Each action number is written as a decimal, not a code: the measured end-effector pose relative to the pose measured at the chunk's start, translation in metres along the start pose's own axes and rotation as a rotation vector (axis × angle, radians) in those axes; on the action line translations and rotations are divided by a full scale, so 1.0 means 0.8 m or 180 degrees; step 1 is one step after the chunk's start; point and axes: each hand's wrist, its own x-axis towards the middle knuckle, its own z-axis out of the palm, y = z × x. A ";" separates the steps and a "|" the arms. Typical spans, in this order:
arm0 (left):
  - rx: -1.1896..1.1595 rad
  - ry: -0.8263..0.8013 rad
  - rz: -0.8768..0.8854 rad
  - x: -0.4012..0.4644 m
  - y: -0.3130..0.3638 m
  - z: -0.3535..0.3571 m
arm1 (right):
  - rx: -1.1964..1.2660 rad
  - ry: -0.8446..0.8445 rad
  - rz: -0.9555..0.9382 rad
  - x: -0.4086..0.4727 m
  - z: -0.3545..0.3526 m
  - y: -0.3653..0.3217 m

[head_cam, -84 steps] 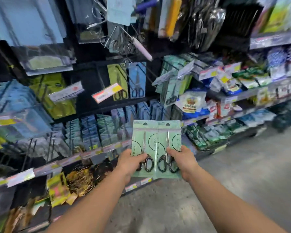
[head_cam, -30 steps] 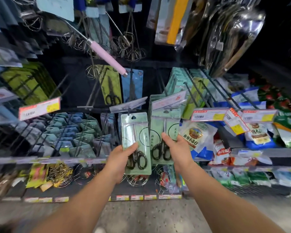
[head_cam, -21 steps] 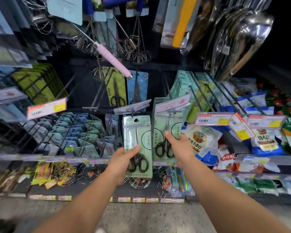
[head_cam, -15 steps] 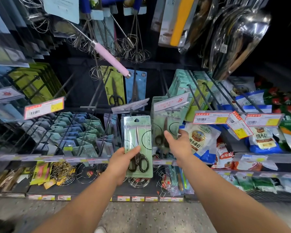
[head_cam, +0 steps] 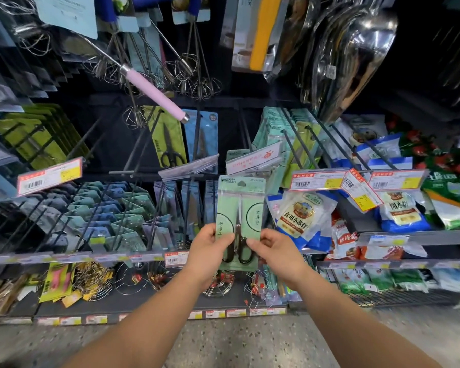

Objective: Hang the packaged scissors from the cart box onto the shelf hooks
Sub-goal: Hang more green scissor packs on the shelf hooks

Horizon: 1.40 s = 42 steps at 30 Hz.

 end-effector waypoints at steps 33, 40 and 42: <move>0.4059 -0.0068 0.0084 0.029 0.021 -0.007 | -0.3010 -0.0155 0.0523 0.045 0.020 -0.002; 0.4394 0.0239 -0.0067 -0.004 0.013 -0.081 | -0.3602 -0.0714 -0.0339 0.044 0.106 -0.029; 0.4357 0.0400 -0.0222 -0.017 0.008 -0.116 | -0.3709 -0.0886 -0.0501 0.042 0.143 -0.036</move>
